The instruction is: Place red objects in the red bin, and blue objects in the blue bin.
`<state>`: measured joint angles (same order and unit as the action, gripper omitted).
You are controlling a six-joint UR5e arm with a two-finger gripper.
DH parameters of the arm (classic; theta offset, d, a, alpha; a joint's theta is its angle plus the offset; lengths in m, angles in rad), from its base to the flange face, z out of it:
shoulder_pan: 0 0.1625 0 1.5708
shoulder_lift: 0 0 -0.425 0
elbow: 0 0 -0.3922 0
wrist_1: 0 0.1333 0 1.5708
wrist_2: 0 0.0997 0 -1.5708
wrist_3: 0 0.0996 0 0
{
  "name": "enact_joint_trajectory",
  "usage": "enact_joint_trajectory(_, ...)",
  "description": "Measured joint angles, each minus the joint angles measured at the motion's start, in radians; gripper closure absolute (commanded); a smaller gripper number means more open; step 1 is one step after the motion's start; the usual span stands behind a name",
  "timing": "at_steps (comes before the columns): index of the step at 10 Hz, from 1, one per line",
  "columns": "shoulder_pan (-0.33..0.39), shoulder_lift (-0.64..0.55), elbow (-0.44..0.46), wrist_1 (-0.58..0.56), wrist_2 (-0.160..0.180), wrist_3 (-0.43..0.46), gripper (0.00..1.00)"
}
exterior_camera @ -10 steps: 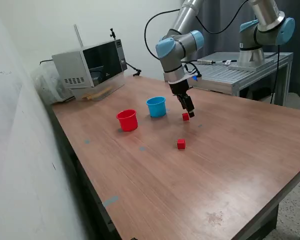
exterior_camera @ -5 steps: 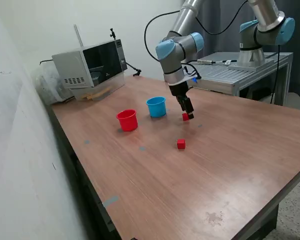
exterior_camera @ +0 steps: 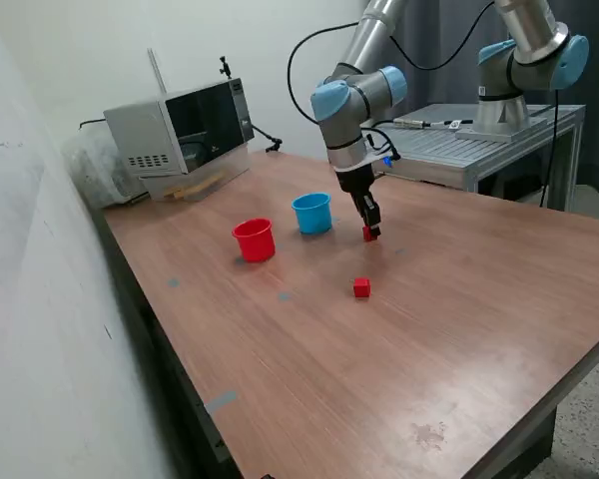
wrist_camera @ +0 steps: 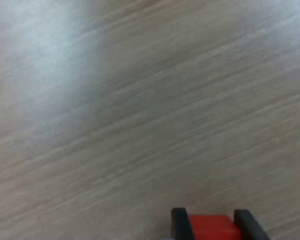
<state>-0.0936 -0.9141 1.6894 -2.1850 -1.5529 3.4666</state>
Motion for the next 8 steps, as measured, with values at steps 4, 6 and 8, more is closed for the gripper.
enact_joint_trajectory(4,0.01,-0.073,-0.051,0.006,-0.052,0.0,1.0)
enact_joint_trajectory(6,0.005,-0.097,-0.143,0.03,-0.065,0.0,1.0)
enact_joint_trajectory(8,-0.002,-0.093,-0.239,0.054,-0.067,-0.001,1.0)
